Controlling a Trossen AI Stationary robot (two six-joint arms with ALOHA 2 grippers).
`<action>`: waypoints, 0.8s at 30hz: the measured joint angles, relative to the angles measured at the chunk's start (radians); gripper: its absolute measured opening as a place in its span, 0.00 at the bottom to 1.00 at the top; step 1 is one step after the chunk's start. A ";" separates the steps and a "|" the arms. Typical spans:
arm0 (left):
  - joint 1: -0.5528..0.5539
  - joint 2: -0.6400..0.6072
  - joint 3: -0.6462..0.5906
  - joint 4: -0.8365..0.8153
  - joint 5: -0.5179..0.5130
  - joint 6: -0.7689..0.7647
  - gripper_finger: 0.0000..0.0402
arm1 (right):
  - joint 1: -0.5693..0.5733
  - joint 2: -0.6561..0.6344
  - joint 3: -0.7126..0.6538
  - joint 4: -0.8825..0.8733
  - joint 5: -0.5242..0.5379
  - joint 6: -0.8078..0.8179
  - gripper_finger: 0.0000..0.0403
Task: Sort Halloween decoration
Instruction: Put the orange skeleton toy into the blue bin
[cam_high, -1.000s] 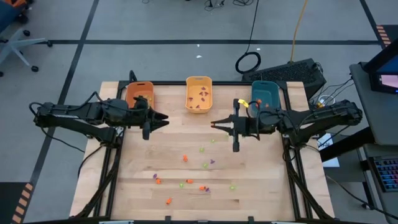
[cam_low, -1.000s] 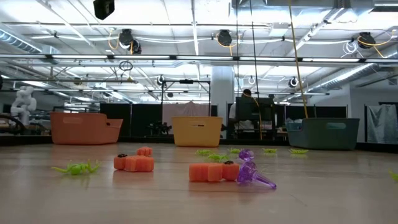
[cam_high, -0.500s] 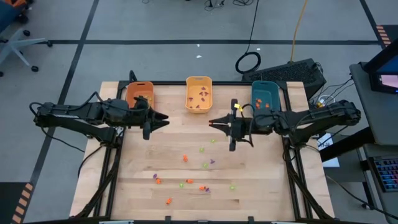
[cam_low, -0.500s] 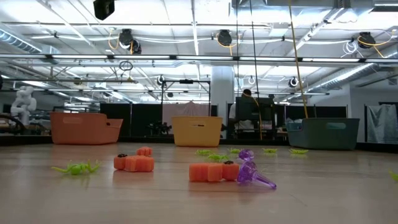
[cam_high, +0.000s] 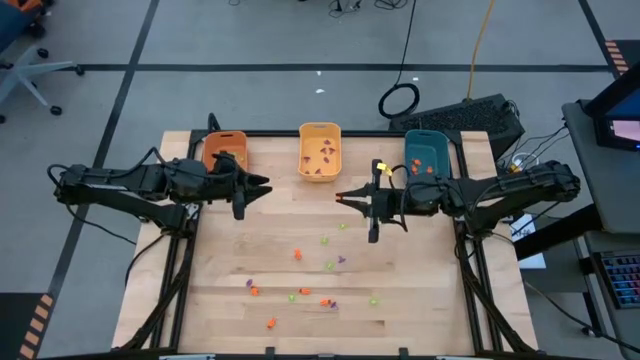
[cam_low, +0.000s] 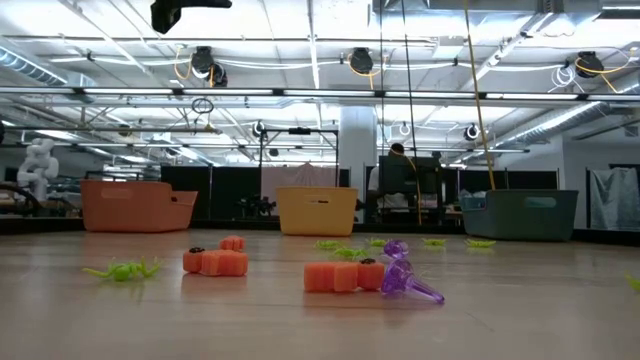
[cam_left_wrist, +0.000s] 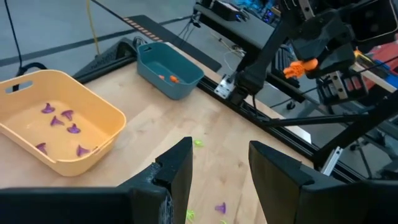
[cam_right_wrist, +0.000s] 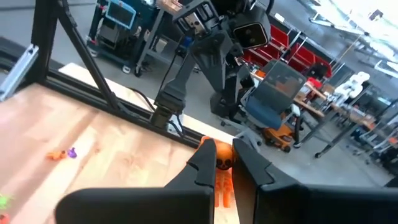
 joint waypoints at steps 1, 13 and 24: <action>0.000 0.000 0.000 0.000 -0.001 0.000 0.39 | 0.000 0.000 0.000 0.000 0.000 0.017 0.02; 0.000 0.001 0.000 0.000 -0.038 0.000 0.39 | 0.000 0.000 0.000 -0.028 0.006 0.303 0.02; 0.000 0.015 0.000 0.002 -0.039 -0.008 0.39 | -0.007 0.000 0.000 -0.034 0.058 0.779 0.02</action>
